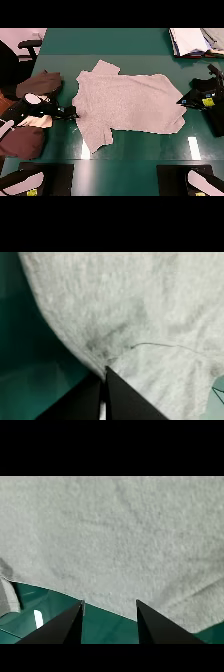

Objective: Fold the shirts.

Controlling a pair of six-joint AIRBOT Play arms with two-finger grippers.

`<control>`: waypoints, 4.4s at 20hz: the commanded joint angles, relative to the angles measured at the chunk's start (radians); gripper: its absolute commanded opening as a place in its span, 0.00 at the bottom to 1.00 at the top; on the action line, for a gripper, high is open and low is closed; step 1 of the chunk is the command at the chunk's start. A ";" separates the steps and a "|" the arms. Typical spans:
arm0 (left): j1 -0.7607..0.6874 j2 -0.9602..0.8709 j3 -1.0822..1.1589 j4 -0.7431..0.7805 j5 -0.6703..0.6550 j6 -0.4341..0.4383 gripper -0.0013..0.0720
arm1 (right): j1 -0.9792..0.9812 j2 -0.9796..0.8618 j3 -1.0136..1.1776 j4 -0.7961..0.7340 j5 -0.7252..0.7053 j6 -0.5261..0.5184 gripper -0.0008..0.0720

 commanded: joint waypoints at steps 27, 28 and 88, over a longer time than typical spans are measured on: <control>0.000 0.478 0.835 0.103 -0.153 -0.042 0.04 | -0.034 0.272 0.484 -0.098 -0.169 -0.009 0.03; 0.000 0.487 0.933 0.118 -0.151 -0.051 0.04 | -0.034 0.293 0.558 -0.098 -0.167 -0.009 0.03; 0.000 0.281 -0.208 0.167 -0.208 -0.196 0.69 | 0.025 0.039 0.011 -0.242 -0.098 0.098 0.57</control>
